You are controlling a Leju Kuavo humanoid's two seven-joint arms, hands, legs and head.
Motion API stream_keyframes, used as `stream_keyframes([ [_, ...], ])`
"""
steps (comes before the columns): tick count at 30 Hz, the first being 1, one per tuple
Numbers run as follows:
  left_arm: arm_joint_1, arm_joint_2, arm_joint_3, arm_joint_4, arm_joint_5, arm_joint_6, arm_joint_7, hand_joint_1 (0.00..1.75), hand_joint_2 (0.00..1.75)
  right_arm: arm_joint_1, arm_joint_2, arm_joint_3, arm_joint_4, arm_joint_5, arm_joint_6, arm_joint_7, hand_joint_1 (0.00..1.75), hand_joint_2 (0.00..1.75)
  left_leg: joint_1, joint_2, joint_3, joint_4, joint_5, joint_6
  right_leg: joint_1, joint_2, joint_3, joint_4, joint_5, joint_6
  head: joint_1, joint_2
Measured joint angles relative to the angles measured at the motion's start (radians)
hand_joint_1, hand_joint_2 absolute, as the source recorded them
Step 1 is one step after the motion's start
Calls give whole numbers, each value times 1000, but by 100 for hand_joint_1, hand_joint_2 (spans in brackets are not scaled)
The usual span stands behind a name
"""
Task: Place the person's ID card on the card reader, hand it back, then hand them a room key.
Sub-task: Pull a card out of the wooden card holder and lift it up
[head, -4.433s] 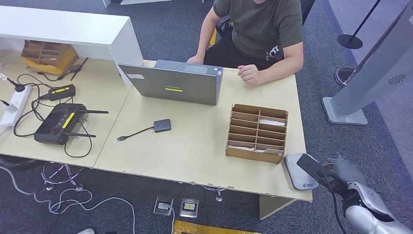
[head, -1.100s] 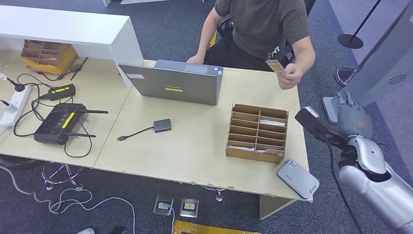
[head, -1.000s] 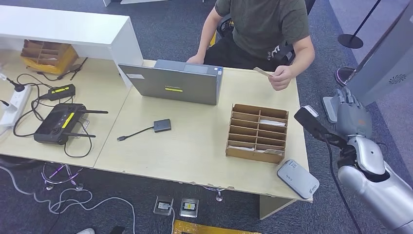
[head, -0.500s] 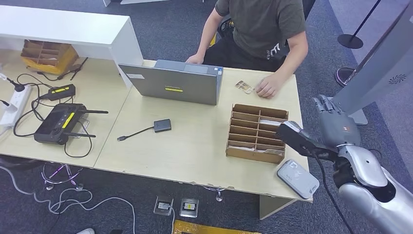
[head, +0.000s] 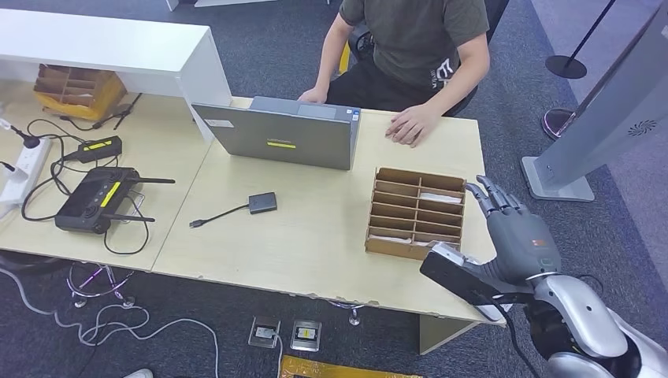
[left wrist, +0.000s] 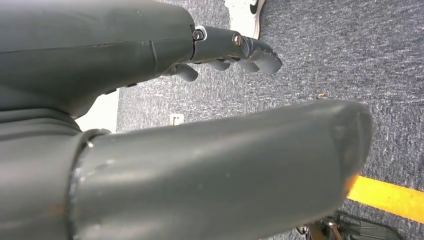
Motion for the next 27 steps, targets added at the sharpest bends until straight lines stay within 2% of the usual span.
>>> stream_keyframes([
  [4,0,0,0,0,1,0,0,0,0,36,6,22,8,-5,-70,-5,0,175,0,0,0,0,0,0,0,0,0,0,0,0,0,0],
  [12,1,0,0,0,-2,1,0,0,0,99,52,44,72,-13,-180,-24,0,175,0,0,0,0,0,0,0,0,0,0,0,0,0,0],
  [21,1,-2,0,0,-3,1,0,0,0,117,105,44,147,61,-214,-39,0,175,1,0,0,0,0,0,0,0,0,0,0,0,0,0],
  [27,1,-4,0,0,-3,3,1,0,0,126,145,43,196,155,-212,-42,0,175,1,0,0,0,0,0,1,0,0,0,0,0,0,0],
])
